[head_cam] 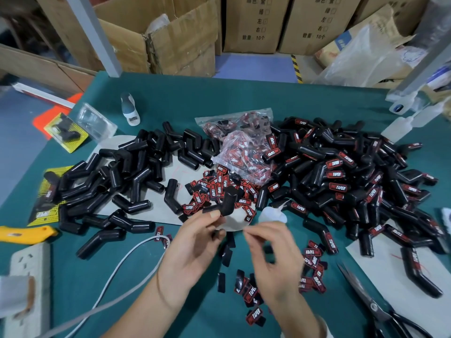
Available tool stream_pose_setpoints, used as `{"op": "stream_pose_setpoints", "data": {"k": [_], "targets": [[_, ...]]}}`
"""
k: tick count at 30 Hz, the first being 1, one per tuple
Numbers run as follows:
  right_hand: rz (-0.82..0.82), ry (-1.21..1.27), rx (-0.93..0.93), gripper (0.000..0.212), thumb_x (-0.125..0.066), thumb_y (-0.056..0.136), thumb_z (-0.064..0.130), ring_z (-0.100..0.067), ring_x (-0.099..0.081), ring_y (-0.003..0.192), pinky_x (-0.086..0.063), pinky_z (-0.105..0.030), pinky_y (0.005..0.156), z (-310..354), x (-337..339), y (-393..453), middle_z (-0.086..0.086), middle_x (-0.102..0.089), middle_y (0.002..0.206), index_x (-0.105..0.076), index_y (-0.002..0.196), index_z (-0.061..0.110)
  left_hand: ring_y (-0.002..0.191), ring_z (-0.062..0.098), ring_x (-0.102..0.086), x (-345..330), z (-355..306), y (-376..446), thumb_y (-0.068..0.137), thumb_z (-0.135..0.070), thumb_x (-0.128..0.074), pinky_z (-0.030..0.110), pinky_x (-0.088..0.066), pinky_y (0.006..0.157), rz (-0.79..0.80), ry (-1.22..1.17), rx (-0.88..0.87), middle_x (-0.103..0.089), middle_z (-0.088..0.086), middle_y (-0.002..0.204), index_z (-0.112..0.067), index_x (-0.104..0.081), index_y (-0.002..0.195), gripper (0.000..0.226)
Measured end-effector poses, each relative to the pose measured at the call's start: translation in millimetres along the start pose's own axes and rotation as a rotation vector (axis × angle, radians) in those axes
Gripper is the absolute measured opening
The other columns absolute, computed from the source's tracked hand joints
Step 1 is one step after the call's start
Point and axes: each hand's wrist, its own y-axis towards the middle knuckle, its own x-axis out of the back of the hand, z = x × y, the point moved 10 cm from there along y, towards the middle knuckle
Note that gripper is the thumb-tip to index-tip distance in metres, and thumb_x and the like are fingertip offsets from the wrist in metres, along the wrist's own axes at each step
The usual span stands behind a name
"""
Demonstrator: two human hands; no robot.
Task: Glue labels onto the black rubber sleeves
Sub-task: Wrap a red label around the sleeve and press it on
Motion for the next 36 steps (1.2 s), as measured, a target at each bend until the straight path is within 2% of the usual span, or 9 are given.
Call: {"op": "stream_pose_setpoints", "data": {"k": [4, 7, 12, 18, 22, 24, 28, 32, 36], "targets": [[0.103, 0.090, -0.322, 0.006, -0.074, 0.095, 0.014, -0.007, -0.069, 0.091, -0.051, -0.014, 0.080, -24, -35, -8, 0.017, -0.069, 0.097, -0.076, 0.098, 0.017, 0.097, 0.037, -0.066, -16, 9, -7, 0.050, -0.022, -0.102, 0.036, -0.058, 0.085, 0.089, -0.062, 0.037, -0.062, 0.029, 0.113, 0.003, -0.058, 0.126, 0.091], [0.095, 0.092, -0.387, 0.010, -0.076, 0.092, 0.007, -0.008, -0.070, 0.087, -0.051, -0.015, 0.078, -30, -36, -12, 0.014, -0.070, 0.092, -0.076, 0.094, 0.017, 0.111, 0.038, -0.051, -16, 12, -8, 0.045, -0.022, -0.104, 0.044, -0.041, 0.102, 0.095, -0.113, 0.032, -0.052, 0.031, 0.124, 0.001, -0.052, 0.133, 0.104], [0.089, 0.075, -0.390, 0.011, -0.073, 0.097, 0.024, -0.009, -0.070, 0.087, -0.052, -0.016, 0.078, -27, -35, -8, 0.011, -0.070, 0.090, -0.075, 0.092, 0.014, 0.096, 0.036, -0.072, -23, 10, -11, 0.052, -0.026, -0.102, 0.044, -0.043, 0.100, 0.145, -0.040, 0.024, -0.072, 0.028, 0.112, 0.006, -0.074, 0.106, 0.069], [0.106, 0.075, -0.379, 0.011, -0.068, 0.098, 0.027, -0.011, -0.069, 0.086, -0.051, -0.017, 0.077, -29, -35, -8, 0.013, -0.068, 0.091, -0.073, 0.094, 0.018, 0.094, 0.041, -0.074, -23, 10, -11, 0.051, -0.020, -0.102, 0.039, -0.063, 0.082, 0.128, -0.089, 0.013, -0.071, 0.031, 0.109, 0.011, -0.068, 0.108, 0.074], [0.128, 0.089, -0.424, 0.006, -0.070, 0.095, 0.032, -0.011, -0.069, 0.090, -0.051, -0.015, 0.078, -33, -38, -10, 0.013, -0.069, 0.095, -0.070, 0.099, 0.028, 0.106, 0.041, -0.071, -22, 10, -11, 0.055, -0.024, -0.101, 0.044, -0.059, 0.096, 0.133, -0.049, 0.018, -0.068, 0.034, 0.120, 0.013, -0.068, 0.118, 0.080], [0.146, 0.133, -0.530, 0.016, -0.072, 0.091, 0.039, -0.015, -0.070, 0.091, -0.054, -0.020, 0.080, -41, -41, -16, 0.011, -0.071, 0.098, -0.065, 0.106, 0.039, 0.115, 0.041, -0.068, -19, 11, -11, 0.058, -0.028, -0.101, 0.044, -0.052, 0.106, 0.126, -0.019, 0.003, -0.066, 0.035, 0.128, 0.011, -0.070, 0.122, 0.081], [0.165, 0.181, -0.574, 0.031, -0.072, 0.091, 0.034, -0.019, -0.072, 0.092, -0.058, -0.031, 0.083, -42, -45, -19, 0.010, -0.073, 0.097, -0.057, 0.114, 0.047, 0.120, 0.035, -0.066, -22, 2, -13, 0.089, -0.027, -0.084, 0.034, -0.056, 0.099, 0.181, 0.080, -0.129, -0.067, 0.029, 0.132, 0.010, -0.067, 0.126, 0.055], [0.162, 0.241, -0.531, 0.042, -0.071, 0.096, 0.010, -0.017, -0.073, 0.093, -0.056, -0.021, 0.083, -35, -42, -16, 0.014, -0.074, 0.096, -0.059, 0.121, 0.042, 0.112, 0.026, -0.072, -30, -7, -20, 0.105, -0.017, -0.064, 0.025, -0.056, 0.091, 0.260, 0.157, -0.235, -0.072, 0.022, 0.127, 0.004, -0.067, 0.132, 0.035], [0.127, 0.311, -0.577, 0.034, -0.071, 0.095, 0.025, -0.023, -0.073, 0.095, -0.060, -0.030, 0.086, -37, -40, -16, 0.005, -0.075, 0.103, -0.061, 0.123, 0.042, 0.113, 0.029, -0.072, -34, -10, -23, 0.106, -0.018, -0.061, 0.028, -0.056, 0.094, 0.270, 0.202, -0.265, -0.072, 0.023, 0.126, 0.002, -0.066, 0.133, 0.034]]}}
